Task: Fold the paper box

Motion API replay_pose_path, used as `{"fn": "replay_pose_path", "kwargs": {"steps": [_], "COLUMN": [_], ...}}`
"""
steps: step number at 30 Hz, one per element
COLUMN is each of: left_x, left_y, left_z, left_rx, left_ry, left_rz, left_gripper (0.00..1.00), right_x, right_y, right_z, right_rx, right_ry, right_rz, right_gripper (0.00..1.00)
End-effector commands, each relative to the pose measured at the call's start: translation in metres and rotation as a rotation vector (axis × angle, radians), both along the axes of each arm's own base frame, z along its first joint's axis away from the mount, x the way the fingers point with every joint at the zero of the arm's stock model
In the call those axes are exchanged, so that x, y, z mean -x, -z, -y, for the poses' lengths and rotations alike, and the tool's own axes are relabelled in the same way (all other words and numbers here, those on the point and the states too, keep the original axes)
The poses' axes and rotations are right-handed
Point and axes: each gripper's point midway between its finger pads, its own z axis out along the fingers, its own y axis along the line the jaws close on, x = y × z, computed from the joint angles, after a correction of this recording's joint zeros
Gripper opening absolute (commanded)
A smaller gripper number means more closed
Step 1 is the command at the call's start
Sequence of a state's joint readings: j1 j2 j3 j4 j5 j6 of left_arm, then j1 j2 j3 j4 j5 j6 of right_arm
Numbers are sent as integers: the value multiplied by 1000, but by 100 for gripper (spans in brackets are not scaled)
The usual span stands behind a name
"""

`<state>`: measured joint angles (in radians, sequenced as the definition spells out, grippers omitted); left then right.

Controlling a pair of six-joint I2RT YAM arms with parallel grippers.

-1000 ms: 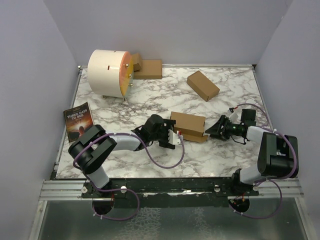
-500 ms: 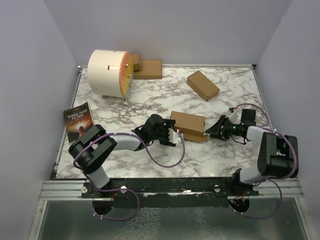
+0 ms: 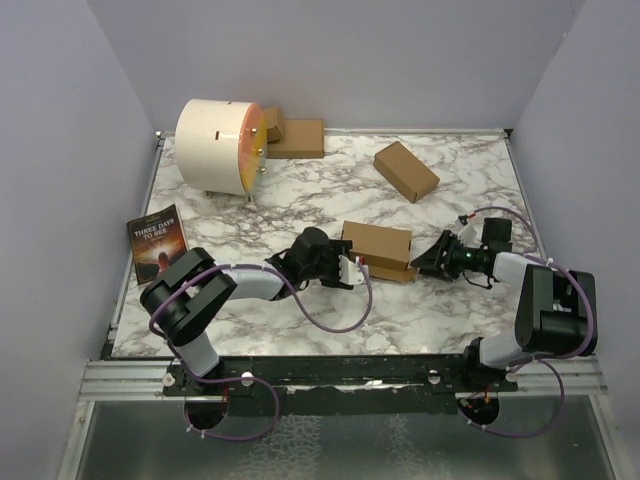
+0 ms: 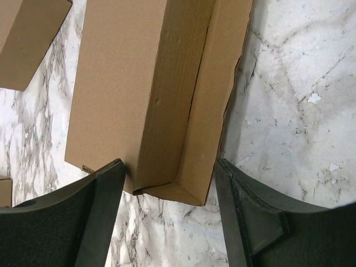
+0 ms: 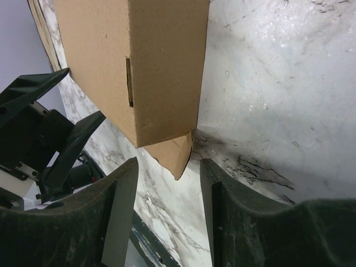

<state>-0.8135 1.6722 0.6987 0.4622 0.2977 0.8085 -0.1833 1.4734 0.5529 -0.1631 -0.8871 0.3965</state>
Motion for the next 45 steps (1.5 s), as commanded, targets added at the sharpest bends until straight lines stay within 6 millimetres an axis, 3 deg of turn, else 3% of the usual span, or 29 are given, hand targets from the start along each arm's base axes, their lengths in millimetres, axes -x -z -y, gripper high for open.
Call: {"fn": "replay_pose_path", "kwargs": {"steps": [1, 12, 14, 21, 28, 32, 36, 45], "left_x": [4, 10, 11, 13, 12, 12, 15, 26], "left_y": [0, -2, 7, 9, 11, 13, 14, -17], "left_z": [10, 17, 17, 22, 24, 26, 28, 21], "left_rx": [18, 34, 17, 14, 3, 1, 4, 48], "left_ry": [16, -8, -13, -38, -69, -69, -53, 5], "left_rz": [-42, -78, -101, -131, -143, -145, -153, -80], "left_gripper": [66, 62, 62, 62, 61, 61, 61, 86], "right_x": [-5, -19, -19, -26, -40, -37, -30, -28], "right_y": [-5, -8, -6, -4, -18, -25, -15, -7], "right_z": [3, 19, 20, 30, 44, 43, 36, 35], "right_rx": [15, 133, 140, 203, 259, 246, 189, 150], "right_ry": [10, 75, 76, 101, 77, 57, 34, 23], "right_rz": [30, 91, 87, 99, 161, 191, 142, 106], "right_gripper": [48, 49, 49, 46, 48, 49, 50, 50]}}
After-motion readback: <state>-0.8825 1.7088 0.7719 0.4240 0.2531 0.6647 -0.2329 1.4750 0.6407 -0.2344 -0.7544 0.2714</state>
